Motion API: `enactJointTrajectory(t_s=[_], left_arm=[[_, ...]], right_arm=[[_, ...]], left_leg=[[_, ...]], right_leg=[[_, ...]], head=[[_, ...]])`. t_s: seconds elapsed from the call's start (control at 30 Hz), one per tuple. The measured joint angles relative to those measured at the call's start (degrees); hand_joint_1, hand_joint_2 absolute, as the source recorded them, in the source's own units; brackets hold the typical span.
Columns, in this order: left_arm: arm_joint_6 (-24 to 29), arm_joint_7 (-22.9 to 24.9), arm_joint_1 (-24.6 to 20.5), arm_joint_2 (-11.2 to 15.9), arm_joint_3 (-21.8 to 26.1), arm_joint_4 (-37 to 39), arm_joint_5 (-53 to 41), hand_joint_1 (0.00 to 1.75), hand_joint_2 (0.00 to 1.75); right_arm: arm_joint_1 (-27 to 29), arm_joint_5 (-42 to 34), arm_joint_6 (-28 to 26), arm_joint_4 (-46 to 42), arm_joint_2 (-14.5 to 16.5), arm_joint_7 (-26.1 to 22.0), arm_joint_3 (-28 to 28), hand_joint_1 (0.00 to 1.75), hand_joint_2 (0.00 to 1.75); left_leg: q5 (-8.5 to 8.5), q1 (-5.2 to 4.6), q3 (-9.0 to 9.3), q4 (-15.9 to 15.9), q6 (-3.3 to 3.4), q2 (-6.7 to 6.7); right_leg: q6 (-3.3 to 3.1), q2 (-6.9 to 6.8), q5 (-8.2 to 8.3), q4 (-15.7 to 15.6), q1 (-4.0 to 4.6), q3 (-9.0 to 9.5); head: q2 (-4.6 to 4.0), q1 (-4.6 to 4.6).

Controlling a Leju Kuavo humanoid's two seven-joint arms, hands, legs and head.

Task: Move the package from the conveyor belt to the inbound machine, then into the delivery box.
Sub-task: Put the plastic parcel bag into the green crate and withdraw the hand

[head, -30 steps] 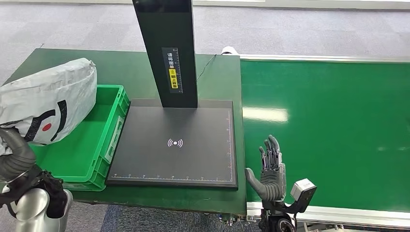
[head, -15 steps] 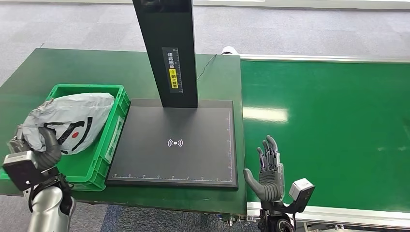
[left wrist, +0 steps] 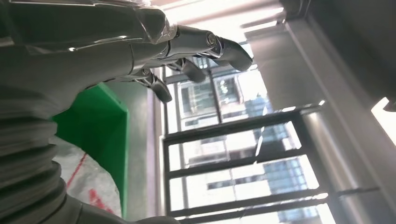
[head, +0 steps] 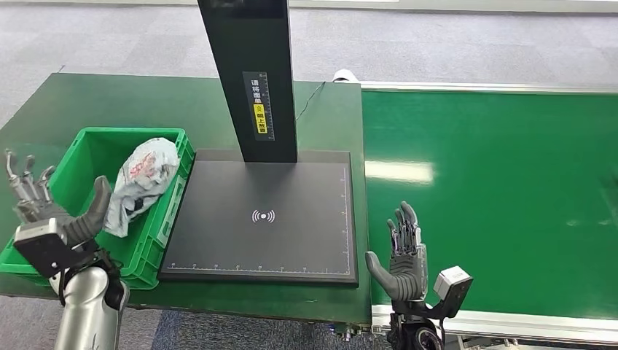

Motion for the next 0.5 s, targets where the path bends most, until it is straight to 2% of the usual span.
enactJointTrajectory(t_s=[0.17,0.4,0.5], left_arm=[[2.99,-2.37,7.57,-1.35,-0.96,-10.27,3.59,0.00,1.75],[10.88,-2.45,13.46,-2.00,-5.44,-23.62,5.41,0.00,1.75],[9.17,-2.45,16.36,-2.05,-9.00,-26.52,4.87,0.00,1.75]], right_arm=[[0.22,-0.17,-0.03,0.00,-0.02,-0.02,-0.21,0.00,1.75],[0.44,-0.23,-0.17,-0.13,-0.02,-0.01,-0.37,0.00,1.75],[0.62,-0.24,-0.44,-0.56,0.01,0.07,-0.49,0.00,1.75]], left_leg=[[-0.03,0.00,-0.01,0.00,-0.01,-0.02],[-0.01,0.00,0.06,0.00,0.00,-0.03],[-0.02,0.00,0.06,0.00,0.00,-0.04]], right_leg=[[0.03,0.00,-0.04,-0.01,0.00,-0.02],[0.02,0.00,-0.03,-0.01,0.00,0.06],[0.03,-0.02,-0.04,-0.02,-0.02,0.04]], head=[[0.00,0.01],[0.00,-0.01],[0.00,0.00]])
